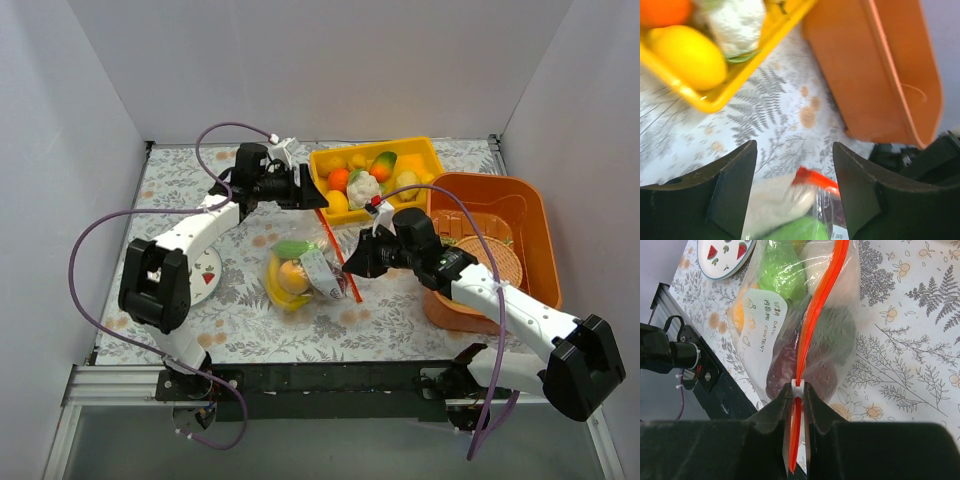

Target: Open the zip-top bag and remove the fake food

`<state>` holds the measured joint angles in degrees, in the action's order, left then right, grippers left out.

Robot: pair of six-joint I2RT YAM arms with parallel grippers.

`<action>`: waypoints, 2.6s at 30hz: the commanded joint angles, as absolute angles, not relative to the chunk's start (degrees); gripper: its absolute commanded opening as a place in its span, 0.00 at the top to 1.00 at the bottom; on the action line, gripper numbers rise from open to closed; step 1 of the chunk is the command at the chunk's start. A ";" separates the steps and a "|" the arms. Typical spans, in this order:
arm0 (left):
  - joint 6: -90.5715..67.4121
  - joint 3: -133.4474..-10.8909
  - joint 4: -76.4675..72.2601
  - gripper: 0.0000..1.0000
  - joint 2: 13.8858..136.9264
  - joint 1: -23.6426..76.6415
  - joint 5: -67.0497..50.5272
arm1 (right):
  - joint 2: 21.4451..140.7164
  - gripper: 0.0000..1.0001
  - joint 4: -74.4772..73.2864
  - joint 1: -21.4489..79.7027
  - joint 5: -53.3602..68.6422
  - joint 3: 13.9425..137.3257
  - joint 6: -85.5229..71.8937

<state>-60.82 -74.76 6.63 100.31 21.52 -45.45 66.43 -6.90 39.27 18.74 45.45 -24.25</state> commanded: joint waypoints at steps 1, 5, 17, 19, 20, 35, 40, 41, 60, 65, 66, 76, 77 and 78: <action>-59.68 -74.54 18.35 0.42 87.31 23.90 -21.30 | 65.39 0.91 -8.08 40.34 15.83 48.24 -27.33; -62.40 -67.52 23.02 0.50 77.54 31.19 -4.07 | 67.23 0.95 -11.16 41.75 13.80 51.32 -29.44; -78.13 -59.50 31.98 0.59 66.70 65.17 24.07 | 71.54 0.97 -16.43 42.80 13.62 55.63 -34.28; -79.71 -61.42 33.65 0.56 69.51 69.15 28.62 | 71.80 0.97 -17.40 42.80 13.45 56.07 -34.98; -80.93 -62.39 36.01 0.55 70.74 72.48 30.22 | 71.98 0.97 -17.58 42.98 13.36 56.68 -35.07; -84.81 -78.04 52.81 0.51 89.98 81.56 47.63 | 71.81 0.99 -19.69 44.03 14.85 59.33 -39.02; -84.38 -83.31 57.21 0.51 94.12 83.06 50.62 | 71.72 0.99 -19.95 44.38 15.03 59.68 -39.72; -84.20 -83.49 57.22 0.51 94.48 83.49 50.80 | 71.81 0.99 -19.95 44.47 15.03 59.76 -39.81; -86.85 -92.47 68.83 0.55 98.79 88.33 54.67 | 72.77 0.99 -20.30 44.91 14.33 60.91 -40.25; -83.15 -90.27 64.34 0.54 98.61 87.11 55.28 | 72.77 0.99 -19.95 45.26 14.50 61.17 -40.78; -82.71 -89.92 63.81 0.54 98.44 86.93 55.54 | 72.77 0.99 -20.04 45.35 14.50 61.17 -40.78; -82.35 -88.51 63.72 0.61 100.02 85.17 57.13 | 72.69 0.99 -20.04 45.97 14.68 61.61 -41.31; -82.35 -88.33 63.81 0.63 100.02 84.99 57.22 | 72.77 0.99 -19.95 45.97 14.59 61.61 -41.31; -82.61 -88.16 63.72 0.65 99.93 84.99 57.30 | 72.86 0.99 -19.95 45.97 14.68 61.61 -41.40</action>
<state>-82.26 -89.10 63.81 100.07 85.67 54.28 72.73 -21.23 45.50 13.85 58.52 -40.60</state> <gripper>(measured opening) 0.380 0.187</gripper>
